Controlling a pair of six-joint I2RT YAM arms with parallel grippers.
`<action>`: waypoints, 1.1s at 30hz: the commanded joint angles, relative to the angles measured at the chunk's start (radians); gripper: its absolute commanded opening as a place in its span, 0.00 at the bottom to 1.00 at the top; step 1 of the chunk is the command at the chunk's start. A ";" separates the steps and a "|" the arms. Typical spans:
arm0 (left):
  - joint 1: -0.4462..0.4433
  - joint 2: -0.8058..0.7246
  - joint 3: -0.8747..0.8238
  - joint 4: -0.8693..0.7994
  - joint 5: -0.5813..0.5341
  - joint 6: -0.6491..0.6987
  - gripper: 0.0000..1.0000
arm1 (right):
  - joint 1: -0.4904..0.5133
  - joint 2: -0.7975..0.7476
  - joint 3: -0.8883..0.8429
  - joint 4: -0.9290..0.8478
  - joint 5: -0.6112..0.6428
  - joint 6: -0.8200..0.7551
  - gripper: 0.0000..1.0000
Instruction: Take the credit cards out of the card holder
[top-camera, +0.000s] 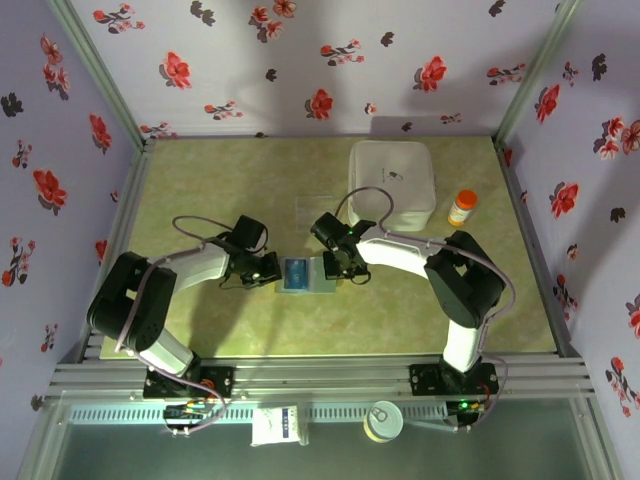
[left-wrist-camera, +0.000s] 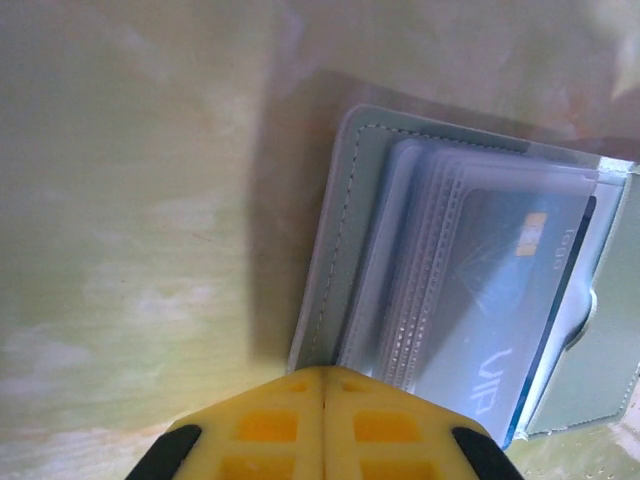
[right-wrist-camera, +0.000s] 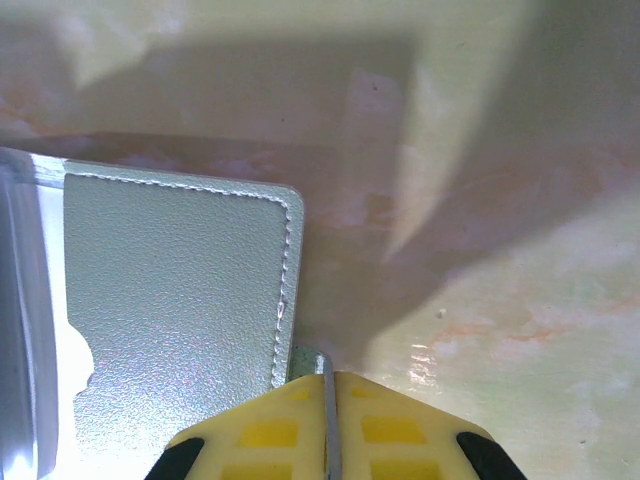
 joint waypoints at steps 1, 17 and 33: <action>0.004 0.016 -0.026 0.002 -0.010 0.012 0.06 | 0.006 0.014 0.029 -0.051 0.040 -0.029 0.02; 0.009 0.022 -0.039 -0.015 -0.013 0.014 0.06 | 0.000 -0.020 -0.017 -0.108 0.120 -0.007 0.15; 0.009 0.014 -0.050 -0.011 -0.002 0.004 0.06 | -0.026 -0.026 -0.072 -0.082 0.132 0.002 0.31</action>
